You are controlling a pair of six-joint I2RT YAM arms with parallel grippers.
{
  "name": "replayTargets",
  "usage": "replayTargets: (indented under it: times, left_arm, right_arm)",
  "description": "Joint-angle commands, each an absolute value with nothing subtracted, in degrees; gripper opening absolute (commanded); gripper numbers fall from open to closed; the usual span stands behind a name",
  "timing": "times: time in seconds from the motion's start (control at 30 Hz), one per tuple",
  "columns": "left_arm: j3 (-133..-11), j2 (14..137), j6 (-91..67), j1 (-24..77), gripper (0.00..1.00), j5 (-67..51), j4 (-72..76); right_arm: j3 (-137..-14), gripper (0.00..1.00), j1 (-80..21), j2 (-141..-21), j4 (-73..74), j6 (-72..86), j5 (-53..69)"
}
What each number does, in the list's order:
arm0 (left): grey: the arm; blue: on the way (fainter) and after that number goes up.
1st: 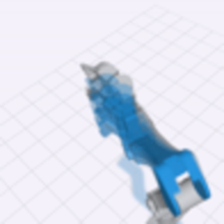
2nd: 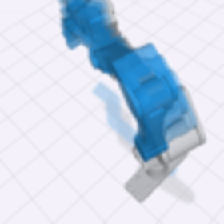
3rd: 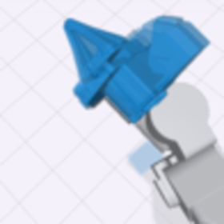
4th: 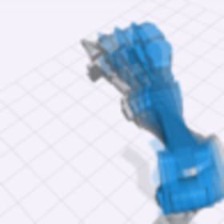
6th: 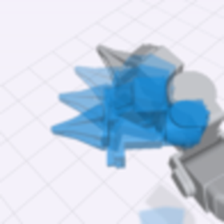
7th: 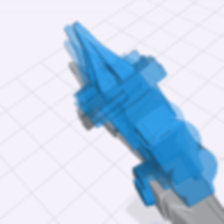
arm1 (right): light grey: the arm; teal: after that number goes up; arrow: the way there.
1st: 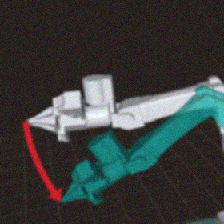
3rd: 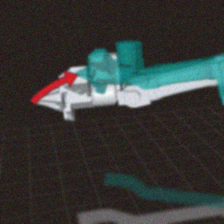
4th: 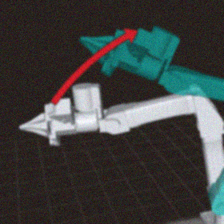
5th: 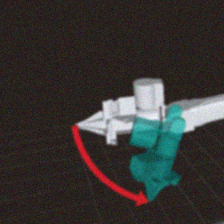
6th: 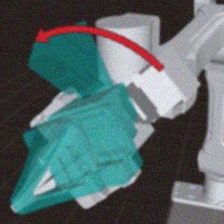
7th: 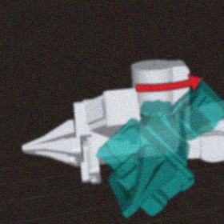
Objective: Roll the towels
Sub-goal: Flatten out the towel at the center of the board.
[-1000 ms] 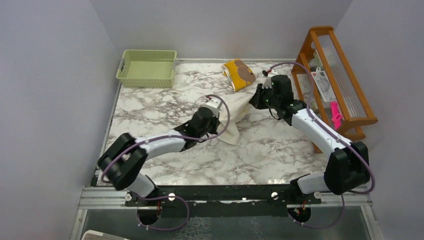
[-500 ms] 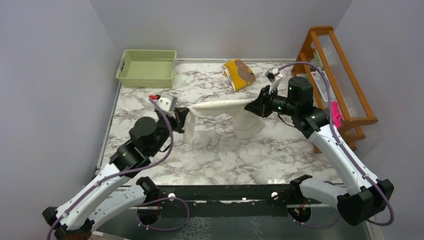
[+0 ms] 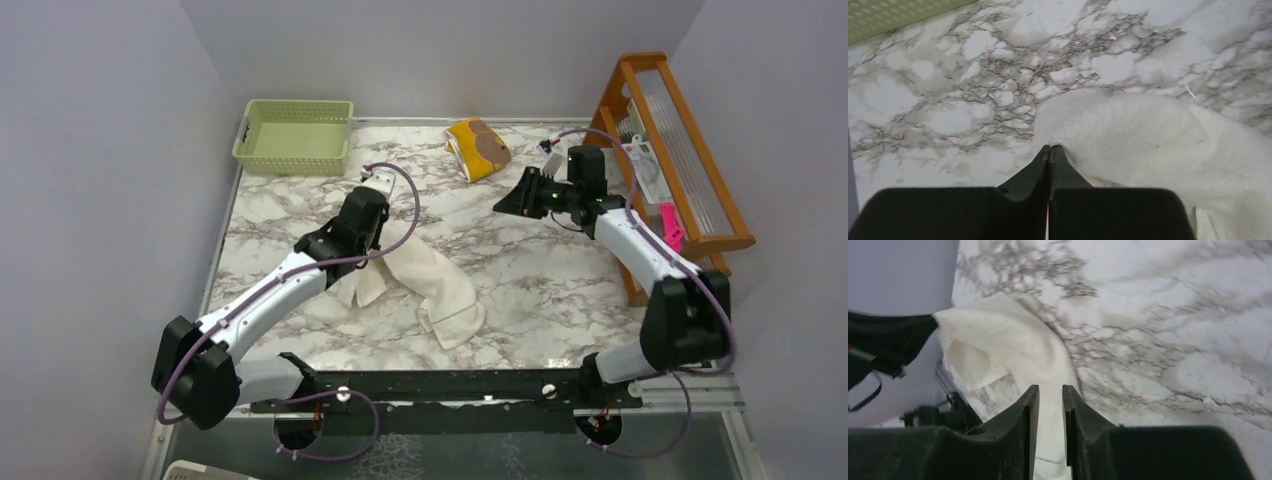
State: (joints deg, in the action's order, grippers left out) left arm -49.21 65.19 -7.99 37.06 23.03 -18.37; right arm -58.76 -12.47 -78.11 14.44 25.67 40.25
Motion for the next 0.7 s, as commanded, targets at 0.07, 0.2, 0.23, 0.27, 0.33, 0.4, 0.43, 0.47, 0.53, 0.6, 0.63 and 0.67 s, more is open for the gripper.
replayTargets:
  times: [0.07, 0.2, 0.23, 0.27, 0.33, 0.4, 0.43, 0.47, 0.53, 0.6, 0.63, 0.67]
  left_arm:
    - [-66.04, 76.01, -2.69, 30.97, 0.31, 25.16, -21.65]
    - [-67.84, 77.32, 1.16, 28.08, 0.62, 23.03, -23.29]
    - [-67.25, 77.31, 1.32, 26.92, 0.62, 21.71, -23.83]
    - [-66.53, 77.23, 1.29, 25.60, 0.62, 20.53, -24.33]
    - [-64.57, 76.70, 0.37, 22.70, 0.63, 17.56, -25.08]
    - [-62.55, 75.35, -1.31, 19.42, 0.63, 13.98, -25.34]
    - [-61.70, 74.59, -2.33, 17.47, 0.63, 11.97, -25.32]
    - [-60.74, 73.89, -3.48, 15.62, 0.63, 9.74, -25.36]
    - [-59.28, 72.77, -5.47, 10.52, 0.64, 5.65, -25.47]
    - [-58.40, 72.28, -6.99, 7.19, 0.64, 1.73, -25.49]
    - [-58.10, 72.29, -7.64, 6.01, 0.64, 0.91, -25.44]
    - [-58.02, 72.37, -8.17, 5.18, 0.65, -0.13, -25.36]
  right_arm:
    - [-61.67, 0.71, -9.57, -85.96, 11.79, 28.77, 33.01]
    - [-65.11, 0.78, -21.08, -81.93, 20.11, 20.27, 16.75]
    - [-65.58, 0.78, -26.39, -81.32, 21.95, 18.44, 12.03]
    - [-65.36, 0.78, -31.60, -80.96, 23.58, 17.41, 8.27]
    - [-63.61, 0.76, -41.08, -80.58, 24.89, 16.97, 1.68]
    - [-60.54, 0.72, -48.26, -80.34, 25.62, 17.71, -3.91]
    - [-58.63, 0.70, -51.31, -80.43, 26.15, 18.01, -6.37]
    - [-57.87, 0.69, -53.57, -80.85, 27.43, 18.14, -8.50]
    - [-57.27, 0.67, -57.34, -81.78, 30.39, 17.82, -11.58]
    - [-57.37, 0.67, -61.02, -82.21, 32.82, 17.17, -14.58]
    - [-57.39, 0.66, -61.55, -82.23, 33.66, 16.89, -15.49]
    - [-57.27, 0.64, -62.56, -82.18, 34.22, 16.49, -16.02]
